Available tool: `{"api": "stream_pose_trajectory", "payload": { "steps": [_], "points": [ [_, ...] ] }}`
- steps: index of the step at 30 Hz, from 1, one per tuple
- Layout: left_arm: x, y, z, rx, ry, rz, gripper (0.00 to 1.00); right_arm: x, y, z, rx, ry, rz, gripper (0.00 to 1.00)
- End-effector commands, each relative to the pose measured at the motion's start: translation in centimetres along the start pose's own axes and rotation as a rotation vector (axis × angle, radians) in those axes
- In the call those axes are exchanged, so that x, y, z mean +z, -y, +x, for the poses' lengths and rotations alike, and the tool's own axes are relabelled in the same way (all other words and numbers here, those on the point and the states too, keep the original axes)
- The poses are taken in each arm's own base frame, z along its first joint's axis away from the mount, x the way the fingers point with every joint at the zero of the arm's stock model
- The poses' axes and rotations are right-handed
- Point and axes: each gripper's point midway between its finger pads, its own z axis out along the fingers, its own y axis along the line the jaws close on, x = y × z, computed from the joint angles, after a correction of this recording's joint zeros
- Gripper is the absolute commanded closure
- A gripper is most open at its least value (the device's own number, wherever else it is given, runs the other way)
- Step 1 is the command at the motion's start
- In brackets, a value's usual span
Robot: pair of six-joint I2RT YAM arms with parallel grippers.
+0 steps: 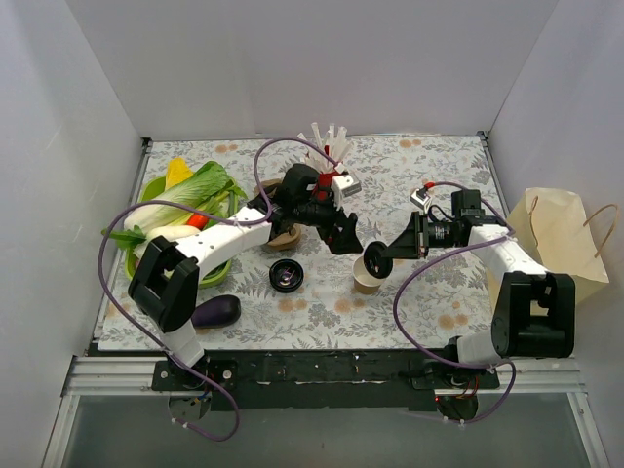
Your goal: Pack the takeout coffee
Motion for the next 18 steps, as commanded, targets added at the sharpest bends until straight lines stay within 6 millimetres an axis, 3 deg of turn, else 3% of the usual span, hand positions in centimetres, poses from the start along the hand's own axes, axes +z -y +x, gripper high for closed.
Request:
{"api": "stream_pose_trajectory", "payload": {
  "steps": [1, 18],
  "points": [
    [0.9, -0.8, 0.0, -0.047, 0.018, -0.034, 0.02, 0.2, 0.8, -0.2, 0.027, 0.004, 0.018, 0.91],
    [2.5, -0.6, 1.3, -0.099, 0.007, 0.022, 0.02, 0.4, 2.7, 0.3, 0.115, 0.000, 0.061, 0.84]
  ]
}}
